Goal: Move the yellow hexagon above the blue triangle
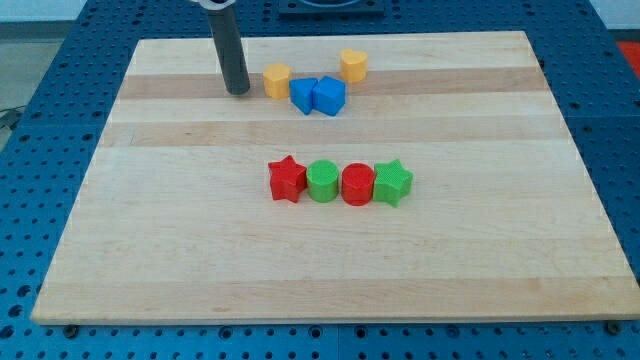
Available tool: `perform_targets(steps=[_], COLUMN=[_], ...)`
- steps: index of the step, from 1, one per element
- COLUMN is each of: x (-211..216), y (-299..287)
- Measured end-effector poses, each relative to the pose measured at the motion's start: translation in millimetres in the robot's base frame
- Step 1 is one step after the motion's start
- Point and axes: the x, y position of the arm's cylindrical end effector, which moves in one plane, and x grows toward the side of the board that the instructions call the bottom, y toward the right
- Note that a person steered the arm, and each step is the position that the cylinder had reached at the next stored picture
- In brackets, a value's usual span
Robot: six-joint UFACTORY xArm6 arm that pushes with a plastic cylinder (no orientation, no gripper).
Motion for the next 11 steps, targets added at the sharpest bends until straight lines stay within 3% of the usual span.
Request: perform_targets(steps=[4, 11], x=[25.4, 1.4], y=[23.6, 44.4])
